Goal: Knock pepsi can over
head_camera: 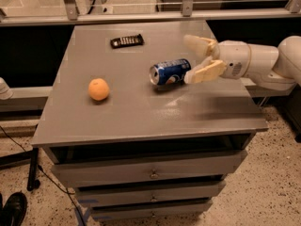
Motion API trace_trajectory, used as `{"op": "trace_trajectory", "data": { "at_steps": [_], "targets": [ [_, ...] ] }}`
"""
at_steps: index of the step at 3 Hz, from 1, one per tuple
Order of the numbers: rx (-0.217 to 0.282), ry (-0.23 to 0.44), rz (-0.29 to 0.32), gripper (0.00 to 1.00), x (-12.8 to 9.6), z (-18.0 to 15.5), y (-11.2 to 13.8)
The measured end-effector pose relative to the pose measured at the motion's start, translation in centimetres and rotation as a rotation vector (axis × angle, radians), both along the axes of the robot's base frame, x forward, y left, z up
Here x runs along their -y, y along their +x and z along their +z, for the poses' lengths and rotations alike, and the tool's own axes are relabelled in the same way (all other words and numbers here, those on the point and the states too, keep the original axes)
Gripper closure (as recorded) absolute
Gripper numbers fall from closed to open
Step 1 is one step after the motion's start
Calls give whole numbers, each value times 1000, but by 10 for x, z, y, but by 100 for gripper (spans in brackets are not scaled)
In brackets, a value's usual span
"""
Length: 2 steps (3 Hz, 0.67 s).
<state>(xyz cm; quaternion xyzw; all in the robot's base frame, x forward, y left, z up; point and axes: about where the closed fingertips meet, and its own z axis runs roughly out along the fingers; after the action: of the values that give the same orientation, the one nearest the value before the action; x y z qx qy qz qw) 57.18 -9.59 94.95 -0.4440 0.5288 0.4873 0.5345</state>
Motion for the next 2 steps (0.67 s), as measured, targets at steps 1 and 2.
{"op": "trace_trajectory", "data": {
  "at_steps": [1,2],
  "targets": [
    [-21,17,58,0,-10,6,-27],
    [-13,-10,45,0,-4,3,-32]
  ]
}}
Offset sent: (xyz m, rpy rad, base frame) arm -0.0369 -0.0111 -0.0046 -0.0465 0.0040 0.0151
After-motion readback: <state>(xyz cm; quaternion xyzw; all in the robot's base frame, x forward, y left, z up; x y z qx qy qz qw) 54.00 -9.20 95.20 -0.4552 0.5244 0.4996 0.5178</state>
